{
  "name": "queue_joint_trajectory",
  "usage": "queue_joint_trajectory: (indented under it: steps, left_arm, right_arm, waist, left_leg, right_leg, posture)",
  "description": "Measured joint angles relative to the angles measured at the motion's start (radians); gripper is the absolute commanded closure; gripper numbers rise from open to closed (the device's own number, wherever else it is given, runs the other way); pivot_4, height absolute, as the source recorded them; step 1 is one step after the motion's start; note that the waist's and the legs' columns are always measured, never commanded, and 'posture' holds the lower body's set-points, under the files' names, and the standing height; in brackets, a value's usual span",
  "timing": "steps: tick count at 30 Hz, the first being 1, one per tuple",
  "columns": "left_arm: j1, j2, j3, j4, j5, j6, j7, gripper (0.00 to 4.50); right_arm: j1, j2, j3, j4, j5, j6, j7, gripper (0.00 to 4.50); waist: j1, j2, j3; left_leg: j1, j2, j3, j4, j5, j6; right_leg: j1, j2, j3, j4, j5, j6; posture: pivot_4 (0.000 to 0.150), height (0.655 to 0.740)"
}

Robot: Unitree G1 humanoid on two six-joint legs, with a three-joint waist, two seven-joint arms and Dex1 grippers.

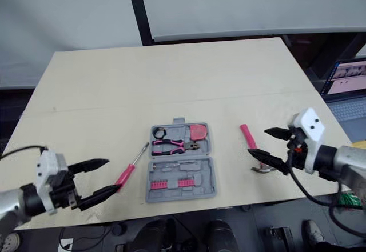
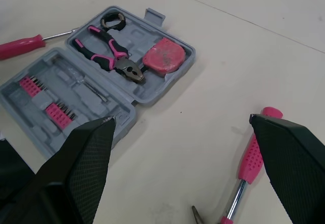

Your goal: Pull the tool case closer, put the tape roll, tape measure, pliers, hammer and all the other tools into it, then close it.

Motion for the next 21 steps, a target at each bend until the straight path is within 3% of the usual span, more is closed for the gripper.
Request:
queue_joint_trajectory:
  steps: [4, 10, 16, 21]
  left_arm:
    - [-0.194, 0.091, -0.106, 0.017, -0.055, 0.018, -0.080, 0.00]
    - [-0.419, 0.121, -0.278, 0.114, -0.049, -0.019, -0.220, 0.00]
    - [-0.596, 0.074, -0.439, 0.204, 0.000, -0.073, -0.300, 0.00]
    - [-0.672, 0.014, -0.509, 0.253, 0.048, -0.107, -0.309, 0.00]
  right_arm:
    - [-0.038, 0.099, 0.027, -0.036, 0.001, 0.189, -0.225, 0.05]
    - [-0.050, 0.184, 0.078, -0.042, -0.064, 0.339, -0.426, 0.05]
    - [-0.063, 0.250, 0.151, 0.030, -0.136, 0.340, -0.490, 0.05]
    - [-0.056, 0.269, 0.229, 0.152, -0.221, 0.217, -0.489, 0.05]
  waist:
    - [-0.001, 0.001, 0.000]
    - [-0.002, 0.002, -0.001]
    - [-0.002, 0.001, -0.001]
    - [-0.002, 0.001, -0.001]
  left_leg:
    - [-0.001, 0.000, 0.000, 0.000, 0.002, -0.002]
    - [0.000, 0.000, 0.002, 0.000, 0.007, 0.000]
    - [0.000, -0.001, 0.004, 0.000, 0.007, 0.001]
    - [0.000, 0.000, 0.005, 0.002, 0.008, 0.002]
  right_leg:
    - [0.000, 0.000, 0.000, 0.000, 0.000, 0.000]
    - [-0.001, 0.002, 0.000, 0.001, 0.000, 0.001]
    - [-0.001, 0.003, 0.002, 0.001, 0.001, 0.003]
    - [-0.001, 0.005, 0.003, 0.003, 0.002, 0.004]
  posture:
    - [0.150, 0.7278]
    - [0.150, 0.7278]
    - [0.150, 0.7278]
    - [0.150, 0.7278]
